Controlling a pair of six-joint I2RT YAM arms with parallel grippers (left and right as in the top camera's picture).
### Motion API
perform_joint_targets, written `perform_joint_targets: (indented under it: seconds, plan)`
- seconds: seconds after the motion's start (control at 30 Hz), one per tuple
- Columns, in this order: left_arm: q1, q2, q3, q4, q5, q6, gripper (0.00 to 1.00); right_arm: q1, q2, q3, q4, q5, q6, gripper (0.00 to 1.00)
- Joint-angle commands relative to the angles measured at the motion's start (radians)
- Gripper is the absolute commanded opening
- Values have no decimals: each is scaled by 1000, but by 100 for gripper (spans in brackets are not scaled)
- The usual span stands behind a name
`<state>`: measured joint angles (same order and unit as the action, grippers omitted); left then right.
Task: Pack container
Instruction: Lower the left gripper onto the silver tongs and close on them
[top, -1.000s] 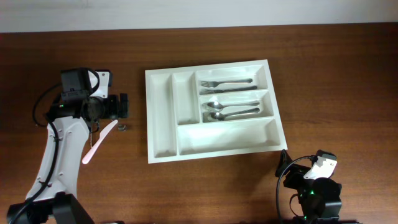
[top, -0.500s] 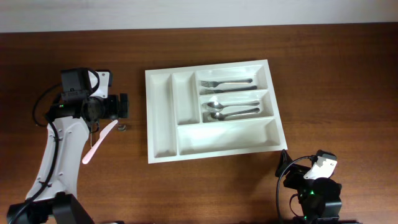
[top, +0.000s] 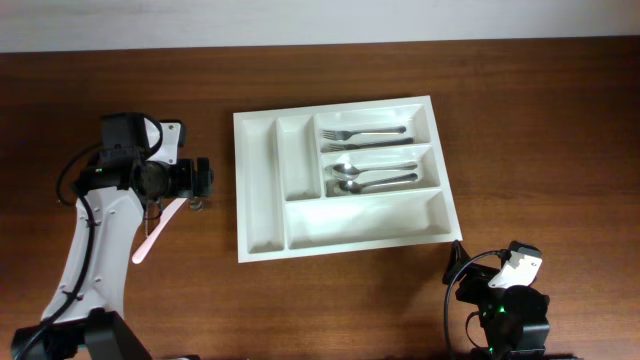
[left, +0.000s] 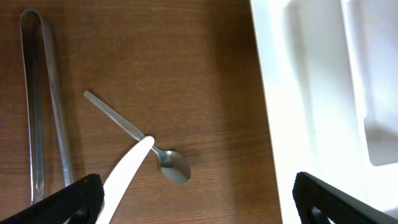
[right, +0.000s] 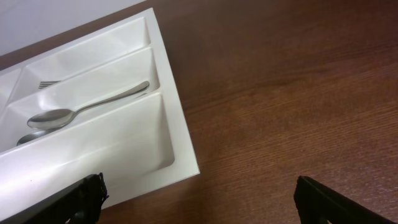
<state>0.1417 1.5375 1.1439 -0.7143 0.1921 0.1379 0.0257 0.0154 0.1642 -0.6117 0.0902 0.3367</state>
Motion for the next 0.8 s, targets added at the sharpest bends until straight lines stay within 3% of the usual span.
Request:
perform_joint_targets:
  seconds: [0.0,0.13,0.4,0.6,0.77]
  plan:
    - [6,34,14,-7,-50,9,99,-8,-12,-8,3,27,-2,99]
    - [35,68,14,-46,-186,-46,99,-8,-12,-8,3,27,-2,98]
    - [159,169,14,-62,-173,-46,99,-8,-12,-8,3,27,-2,99]
    - [163,224,15,-4,-137,87,96,-8,-12,-8,3,27,-2,99]
    - [195,224,16,88,-136,-24,97,-8,-12,-8,3,27,-2,99]
